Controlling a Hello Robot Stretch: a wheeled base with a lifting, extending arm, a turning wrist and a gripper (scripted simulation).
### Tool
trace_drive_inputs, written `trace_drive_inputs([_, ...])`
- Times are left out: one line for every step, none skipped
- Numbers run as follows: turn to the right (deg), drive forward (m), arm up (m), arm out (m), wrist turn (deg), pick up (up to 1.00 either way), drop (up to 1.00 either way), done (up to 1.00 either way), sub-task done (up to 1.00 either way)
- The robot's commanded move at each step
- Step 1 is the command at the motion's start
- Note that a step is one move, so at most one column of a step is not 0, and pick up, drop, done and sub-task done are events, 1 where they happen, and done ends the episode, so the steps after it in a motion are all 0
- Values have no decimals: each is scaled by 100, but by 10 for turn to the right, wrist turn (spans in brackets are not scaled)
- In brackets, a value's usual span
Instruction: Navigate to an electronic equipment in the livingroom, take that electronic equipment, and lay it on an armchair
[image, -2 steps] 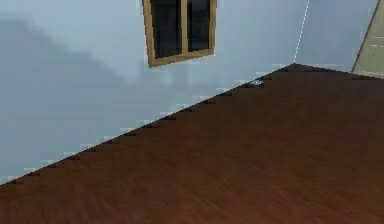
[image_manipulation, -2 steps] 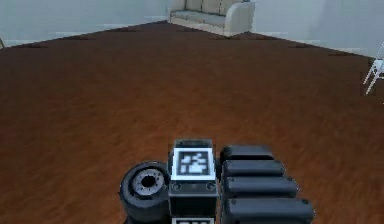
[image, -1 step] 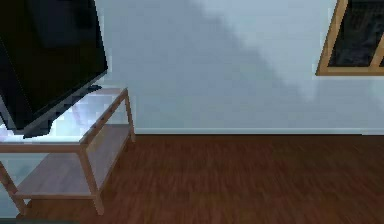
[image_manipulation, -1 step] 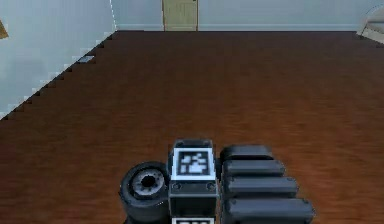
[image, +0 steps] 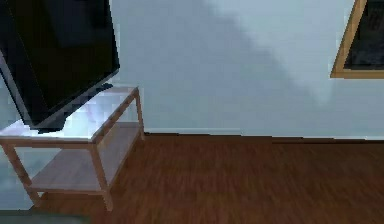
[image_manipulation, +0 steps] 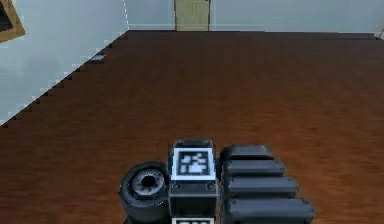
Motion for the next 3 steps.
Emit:
trace_drive_inputs([450, 0, 0, 0, 0, 0, 0, 0, 0])
trace_drive_inputs([450, 0, 0, 0, 0, 0, 0, 0, 0])
trace_drive_inputs([150, 0, 0, 0, 0, 0, 0, 0, 0])
